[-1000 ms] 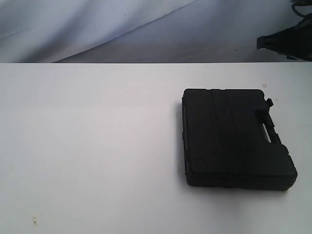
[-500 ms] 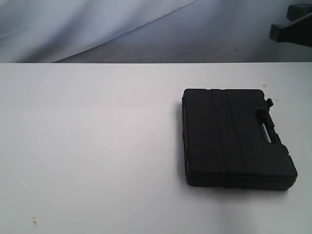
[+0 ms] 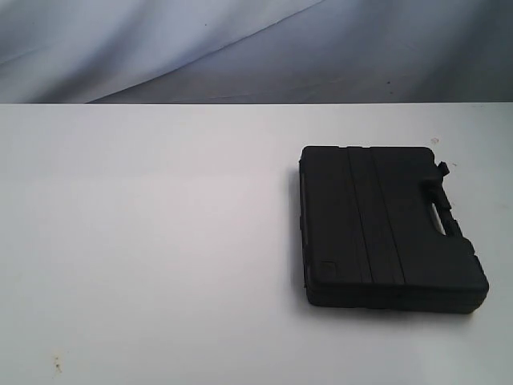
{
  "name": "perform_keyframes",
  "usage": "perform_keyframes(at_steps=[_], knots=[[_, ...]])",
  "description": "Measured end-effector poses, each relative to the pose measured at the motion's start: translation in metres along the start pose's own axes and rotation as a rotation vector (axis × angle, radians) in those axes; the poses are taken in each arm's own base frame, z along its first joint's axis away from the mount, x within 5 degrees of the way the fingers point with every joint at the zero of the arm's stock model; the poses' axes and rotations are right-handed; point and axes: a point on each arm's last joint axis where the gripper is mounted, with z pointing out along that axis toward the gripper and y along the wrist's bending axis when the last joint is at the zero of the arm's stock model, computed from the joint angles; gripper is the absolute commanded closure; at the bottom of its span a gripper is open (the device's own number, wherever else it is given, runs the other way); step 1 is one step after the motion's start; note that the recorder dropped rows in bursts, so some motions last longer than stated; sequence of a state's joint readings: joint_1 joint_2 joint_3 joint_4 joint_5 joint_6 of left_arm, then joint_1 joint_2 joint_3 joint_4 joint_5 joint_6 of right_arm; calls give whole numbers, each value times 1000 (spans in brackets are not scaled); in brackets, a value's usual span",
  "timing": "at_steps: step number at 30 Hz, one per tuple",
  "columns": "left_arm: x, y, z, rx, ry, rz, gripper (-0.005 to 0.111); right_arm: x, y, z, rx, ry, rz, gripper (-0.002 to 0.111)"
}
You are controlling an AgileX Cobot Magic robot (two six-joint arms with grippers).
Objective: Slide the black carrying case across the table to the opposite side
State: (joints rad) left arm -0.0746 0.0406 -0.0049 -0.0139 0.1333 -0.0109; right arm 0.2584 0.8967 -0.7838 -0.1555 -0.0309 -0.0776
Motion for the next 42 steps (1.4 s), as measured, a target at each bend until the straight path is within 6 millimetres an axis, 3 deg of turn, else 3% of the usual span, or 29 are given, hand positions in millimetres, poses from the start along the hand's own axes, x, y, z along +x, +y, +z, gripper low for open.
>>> perform_keyframes(at_steps=[4,10,14,21,32,37,42], knots=[[0,0,0,0,0,0,107,5,1,-21,5,-1,-48,108],[0,0,0,0,0,0,107,53,13,-70,0,22,-40,108],[0,0,0,0,0,0,107,84,20,-101,2,7,67,108],[0,0,0,0,0,0,107,129,32,-122,-33,119,115,108],[0,0,0,0,0,0,107,150,38,-122,-41,146,145,108],[0,0,0,0,0,0,107,148,37,-124,-23,84,113,108],[0,0,0,0,0,0,107,139,34,-138,5,-51,110,108]])
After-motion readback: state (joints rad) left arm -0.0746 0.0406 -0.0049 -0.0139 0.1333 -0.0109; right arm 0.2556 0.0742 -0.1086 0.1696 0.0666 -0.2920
